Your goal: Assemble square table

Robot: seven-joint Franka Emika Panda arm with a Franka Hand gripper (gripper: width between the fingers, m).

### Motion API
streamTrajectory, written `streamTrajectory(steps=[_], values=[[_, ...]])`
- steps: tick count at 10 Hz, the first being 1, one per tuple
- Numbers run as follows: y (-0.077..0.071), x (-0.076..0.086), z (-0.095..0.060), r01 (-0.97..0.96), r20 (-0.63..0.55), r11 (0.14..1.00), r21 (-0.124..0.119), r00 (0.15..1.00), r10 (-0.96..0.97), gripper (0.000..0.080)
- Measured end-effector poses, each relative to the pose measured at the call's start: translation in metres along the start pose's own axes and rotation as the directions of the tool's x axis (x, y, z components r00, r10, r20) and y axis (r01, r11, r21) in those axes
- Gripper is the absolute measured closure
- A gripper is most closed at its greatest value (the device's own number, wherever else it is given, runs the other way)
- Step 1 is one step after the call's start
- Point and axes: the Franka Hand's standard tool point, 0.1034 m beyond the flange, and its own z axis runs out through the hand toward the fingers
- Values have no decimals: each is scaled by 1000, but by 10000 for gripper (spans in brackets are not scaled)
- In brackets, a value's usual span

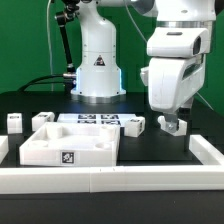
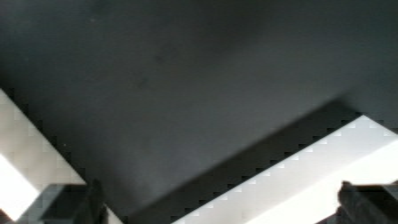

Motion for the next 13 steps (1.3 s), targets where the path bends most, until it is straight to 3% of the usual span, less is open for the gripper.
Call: streamTrajectory(steps=[4, 5, 6, 8, 9, 13], values=[[-1, -2, 1, 0, -2, 1000, -2, 1000, 0, 150], [-6, -11, 5, 12, -9, 1000, -12, 1000, -12, 150], [-13, -27, 4, 27, 1, 1000, -5, 1000, -27, 150], [-16, -54, 3, 53, -6, 998, -20, 999, -53, 150], [-16, -67, 4, 56, 1, 998, -13, 998, -56, 150], [-13, -71, 5, 54, 2, 998, -10, 999, -54, 150]])
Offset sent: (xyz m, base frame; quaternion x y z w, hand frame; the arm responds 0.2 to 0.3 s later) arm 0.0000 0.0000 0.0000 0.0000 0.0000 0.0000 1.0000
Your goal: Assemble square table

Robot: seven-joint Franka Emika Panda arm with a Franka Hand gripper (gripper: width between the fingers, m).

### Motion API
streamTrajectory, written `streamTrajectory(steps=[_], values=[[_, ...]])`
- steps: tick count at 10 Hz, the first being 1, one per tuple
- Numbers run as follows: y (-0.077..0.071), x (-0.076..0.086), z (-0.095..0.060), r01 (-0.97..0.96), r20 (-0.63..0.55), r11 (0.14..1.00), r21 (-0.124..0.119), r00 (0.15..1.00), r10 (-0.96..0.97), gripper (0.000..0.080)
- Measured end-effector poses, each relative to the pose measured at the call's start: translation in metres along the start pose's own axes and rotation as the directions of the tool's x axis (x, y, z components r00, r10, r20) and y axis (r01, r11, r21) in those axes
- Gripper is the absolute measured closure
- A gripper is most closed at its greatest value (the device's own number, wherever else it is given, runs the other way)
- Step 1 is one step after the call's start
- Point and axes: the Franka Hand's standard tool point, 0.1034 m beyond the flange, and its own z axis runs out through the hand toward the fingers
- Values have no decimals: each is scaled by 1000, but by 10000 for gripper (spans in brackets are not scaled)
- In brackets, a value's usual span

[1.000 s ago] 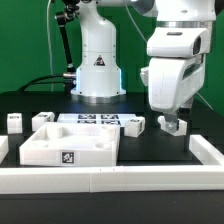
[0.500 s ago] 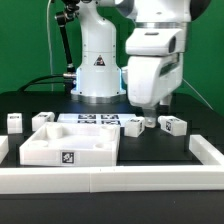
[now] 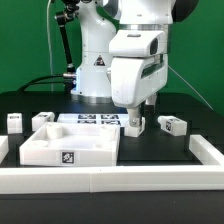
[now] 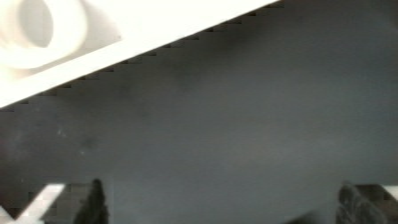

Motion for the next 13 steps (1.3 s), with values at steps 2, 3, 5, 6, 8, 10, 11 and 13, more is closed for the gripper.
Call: streamTrajectory(steps=[2, 3, 5, 6, 8, 10, 11, 13], values=[[0, -1, 1, 2, 1, 1000, 1, 1000, -2, 150], [-3, -12, 3, 130, 6, 991, -37, 992, -129, 150], [-12, -49, 8, 207, 16, 977, -40, 978, -207, 150], [-5, -56, 6, 250, 18, 967, -57, 968, -249, 150], [-4, -59, 6, 249, 19, 967, -56, 969, -248, 150], [-4, -59, 7, 248, 19, 967, -55, 969, -248, 150], [-5, -62, 8, 256, 21, 965, -51, 967, -255, 150], [-14, -81, 16, 255, 30, 967, -25, 967, -254, 150]])
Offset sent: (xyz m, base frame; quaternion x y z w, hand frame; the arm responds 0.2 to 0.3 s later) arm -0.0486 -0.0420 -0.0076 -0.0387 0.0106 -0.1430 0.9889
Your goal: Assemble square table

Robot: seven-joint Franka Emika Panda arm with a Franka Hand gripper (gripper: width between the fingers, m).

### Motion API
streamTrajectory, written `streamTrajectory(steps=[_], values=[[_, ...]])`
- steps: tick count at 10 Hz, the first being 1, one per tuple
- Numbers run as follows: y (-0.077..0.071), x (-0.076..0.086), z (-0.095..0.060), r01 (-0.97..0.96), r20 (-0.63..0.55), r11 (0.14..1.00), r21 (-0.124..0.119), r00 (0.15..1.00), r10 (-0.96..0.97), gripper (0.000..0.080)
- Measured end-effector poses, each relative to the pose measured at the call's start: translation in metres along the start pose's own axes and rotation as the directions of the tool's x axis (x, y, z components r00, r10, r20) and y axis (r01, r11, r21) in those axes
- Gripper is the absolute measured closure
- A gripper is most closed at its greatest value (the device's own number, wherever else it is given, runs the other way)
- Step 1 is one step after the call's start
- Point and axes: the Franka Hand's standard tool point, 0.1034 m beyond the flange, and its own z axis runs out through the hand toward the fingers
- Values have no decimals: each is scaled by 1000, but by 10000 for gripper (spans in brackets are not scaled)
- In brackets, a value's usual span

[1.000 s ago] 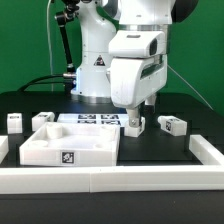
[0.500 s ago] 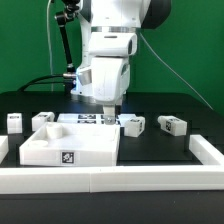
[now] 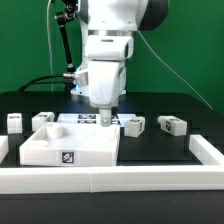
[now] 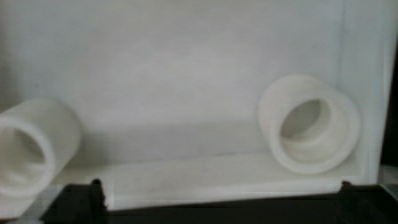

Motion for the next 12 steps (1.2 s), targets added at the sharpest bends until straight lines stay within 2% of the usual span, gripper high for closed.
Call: streamTrajectory(steps=[3, 6, 7, 10, 12], values=[[-18, -22, 11, -10, 5, 999, 32, 1000, 10, 150], [-24, -39, 21, -15, 8, 998, 55, 1000, 14, 150], [-25, -40, 26, -17, 8, 998, 64, 1000, 17, 150], [-30, -39, 39, -17, 0, 998, 61, 1000, 17, 150], [-33, -39, 43, -16, 0, 997, 70, 1000, 16, 150]])
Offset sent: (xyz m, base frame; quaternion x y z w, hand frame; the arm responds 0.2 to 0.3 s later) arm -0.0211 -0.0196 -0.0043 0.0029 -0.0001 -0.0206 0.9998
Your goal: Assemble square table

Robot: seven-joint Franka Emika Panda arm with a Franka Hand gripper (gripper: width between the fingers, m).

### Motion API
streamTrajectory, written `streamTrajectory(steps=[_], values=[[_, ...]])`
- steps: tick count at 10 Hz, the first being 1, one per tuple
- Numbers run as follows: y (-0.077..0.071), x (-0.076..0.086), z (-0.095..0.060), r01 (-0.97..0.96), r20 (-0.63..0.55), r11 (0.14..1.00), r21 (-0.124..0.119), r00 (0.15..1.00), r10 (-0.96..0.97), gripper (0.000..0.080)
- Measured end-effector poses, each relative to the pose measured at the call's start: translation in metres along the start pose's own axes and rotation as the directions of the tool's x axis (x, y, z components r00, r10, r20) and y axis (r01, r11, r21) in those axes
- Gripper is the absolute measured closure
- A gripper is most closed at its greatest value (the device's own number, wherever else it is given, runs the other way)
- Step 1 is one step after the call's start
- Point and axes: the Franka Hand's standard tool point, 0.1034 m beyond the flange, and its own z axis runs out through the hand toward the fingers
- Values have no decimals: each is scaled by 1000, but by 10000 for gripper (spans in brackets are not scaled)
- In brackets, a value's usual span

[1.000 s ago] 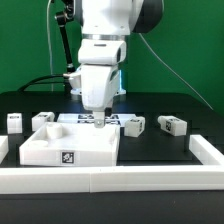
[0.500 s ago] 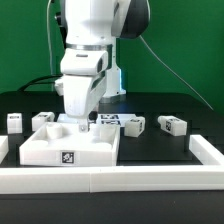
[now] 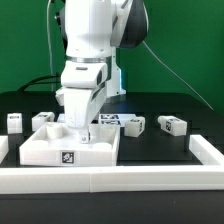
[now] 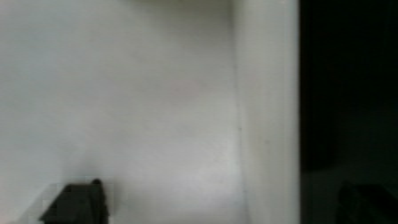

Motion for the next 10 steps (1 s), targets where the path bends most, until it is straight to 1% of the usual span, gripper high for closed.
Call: streamTrajectory(steps=[1, 2, 4, 5, 6, 7, 10], values=[[0, 0, 0, 0, 0, 1000, 1, 1000, 0, 273], [0, 0, 1, -1, 0, 1000, 2, 1000, 1, 273], [-1, 0, 1, -1, 0, 1000, 3, 1000, 1, 546], [-1, 0, 1, -1, 0, 1000, 3, 1000, 1, 546], [0, 0, 0, -1, -1, 1000, -2, 1000, 1, 721], [1, 0, 0, -1, -2, 1000, -7, 1000, 1, 738], [2, 1, -1, -1, -3, 1000, -11, 1000, 1, 738]])
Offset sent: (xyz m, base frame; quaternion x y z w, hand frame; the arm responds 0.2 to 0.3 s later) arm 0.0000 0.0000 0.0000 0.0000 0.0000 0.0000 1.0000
